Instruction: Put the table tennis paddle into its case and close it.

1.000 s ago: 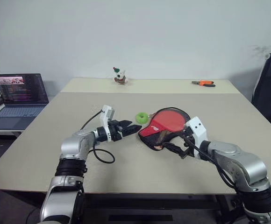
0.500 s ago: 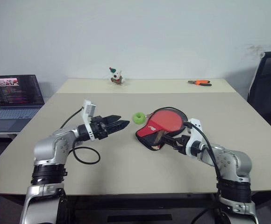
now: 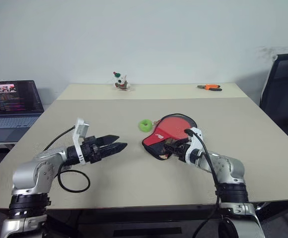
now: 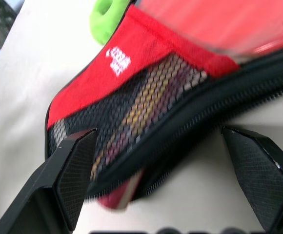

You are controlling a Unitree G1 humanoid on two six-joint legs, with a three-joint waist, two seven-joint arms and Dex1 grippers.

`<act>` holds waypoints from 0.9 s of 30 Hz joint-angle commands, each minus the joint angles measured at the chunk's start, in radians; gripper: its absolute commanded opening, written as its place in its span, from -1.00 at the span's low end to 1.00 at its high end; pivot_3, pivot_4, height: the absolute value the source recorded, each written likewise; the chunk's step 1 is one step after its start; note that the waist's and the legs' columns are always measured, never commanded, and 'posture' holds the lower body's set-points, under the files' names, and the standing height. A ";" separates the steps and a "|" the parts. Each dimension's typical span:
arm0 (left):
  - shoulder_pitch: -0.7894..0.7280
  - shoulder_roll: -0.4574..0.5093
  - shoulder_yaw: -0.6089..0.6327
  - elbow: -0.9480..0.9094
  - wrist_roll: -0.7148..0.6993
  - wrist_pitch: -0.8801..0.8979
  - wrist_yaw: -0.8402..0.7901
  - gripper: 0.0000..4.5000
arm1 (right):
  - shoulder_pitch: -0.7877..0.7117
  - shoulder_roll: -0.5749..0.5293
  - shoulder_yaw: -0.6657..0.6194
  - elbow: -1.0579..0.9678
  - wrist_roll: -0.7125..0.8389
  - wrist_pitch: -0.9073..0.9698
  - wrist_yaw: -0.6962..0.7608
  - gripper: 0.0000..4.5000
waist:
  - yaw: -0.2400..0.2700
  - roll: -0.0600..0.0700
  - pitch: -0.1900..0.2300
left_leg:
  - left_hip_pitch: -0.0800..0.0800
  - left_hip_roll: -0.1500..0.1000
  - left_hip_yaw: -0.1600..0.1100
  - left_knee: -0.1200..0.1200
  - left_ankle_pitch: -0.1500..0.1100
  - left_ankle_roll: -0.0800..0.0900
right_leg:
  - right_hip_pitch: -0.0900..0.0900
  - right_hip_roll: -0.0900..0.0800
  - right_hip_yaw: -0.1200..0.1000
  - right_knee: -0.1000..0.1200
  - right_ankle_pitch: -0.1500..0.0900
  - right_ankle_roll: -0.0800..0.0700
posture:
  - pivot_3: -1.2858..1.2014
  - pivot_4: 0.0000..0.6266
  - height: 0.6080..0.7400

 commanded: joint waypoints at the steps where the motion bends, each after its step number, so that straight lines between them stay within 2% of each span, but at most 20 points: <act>1: 0.001 0.017 0.030 -0.049 -0.027 -0.013 0.006 1.00 | -0.049 0.011 -0.023 0.079 -0.001 -0.082 -0.013 0.99 | 0.000 0.000 0.000 | 0.000 0.000 0.000 0.000 0.000 0.000 | 0.000 0.000 0.000 0.000 0.000 0.000 | 0.03 -0.52 1.00; 5: 0.010 0.015 0.033 -0.063 -0.032 -0.015 0.019 1.00 | -0.080 0.022 -0.036 0.155 0.010 -0.120 -0.015 0.99 | 0.000 0.000 0.000 | 0.000 0.000 0.001 0.000 0.000 0.000 | 0.000 0.000 0.000 0.000 0.000 0.000 | 0.03 -0.52 1.00; 6: 0.014 0.014 0.034 -0.068 -0.034 -0.014 0.023 1.00 | -0.082 0.025 -0.039 0.165 0.013 -0.125 -0.015 0.82 | -0.001 0.000 0.000 | 0.001 0.000 0.001 0.000 0.000 0.000 | 0.000 0.000 0.000 0.000 0.000 0.000 | 0.03 -0.52 1.00; 8: 0.023 0.014 0.037 -0.078 -0.039 -0.011 0.029 1.00 | -0.083 0.028 -0.043 0.174 0.017 -0.129 -0.015 0.60 | -0.001 0.000 0.000 | 0.001 0.001 0.002 0.000 0.000 0.000 | 0.000 0.000 0.000 0.000 0.000 0.000 | 0.03 -0.52 1.00; 14: 0.040 0.015 0.049 -0.093 -0.057 -0.007 0.047 1.00 | -0.077 0.029 -0.071 0.172 0.042 -0.125 -0.020 -0.34 | -0.001 0.000 0.000 | 0.000 0.002 0.002 -0.001 0.000 0.000 | 0.000 0.000 0.000 0.000 0.001 -0.001 | 0.03 -0.52 1.00; 16: 0.043 0.015 0.051 -0.095 -0.062 -0.006 0.051 1.00 | -0.073 0.029 -0.083 0.168 0.057 -0.120 -0.028 -0.56 | -0.001 0.000 0.000 | 0.000 0.001 0.002 -0.001 0.000 0.000 | 0.000 0.000 0.000 0.000 0.001 -0.001 | 0.03 -0.52 1.00; 20: 0.046 0.015 0.051 -0.098 -0.072 -0.006 0.059 1.00 | -0.067 0.032 -0.100 0.162 0.081 -0.114 -0.040 -0.74 | -0.001 0.000 0.000 | 0.001 0.001 0.002 -0.001 0.000 0.000 | 0.000 0.000 0.000 0.000 0.001 -0.001 | 0.03 -0.52 1.00; 22: 0.048 0.014 0.052 -0.101 -0.079 -0.004 0.064 1.00 | -0.065 0.037 -0.111 0.157 0.100 -0.110 -0.050 -0.95 | -0.001 0.000 0.000 | 0.000 0.001 0.002 -0.001 0.000 0.000 | 0.000 0.000 0.000 0.000 0.001 -0.001 | 0.03 -0.52 1.00; 27: 0.057 0.016 0.051 -0.117 -0.095 0.005 0.073 1.00 | -0.068 0.042 -0.118 0.141 0.129 -0.075 -0.051 -0.99 | -0.001 0.000 0.000 | 0.000 0.001 0.002 -0.001 0.000 0.000 | 0.000 0.000 0.001 -0.001 0.001 -0.001 | 0.03 -0.52 1.00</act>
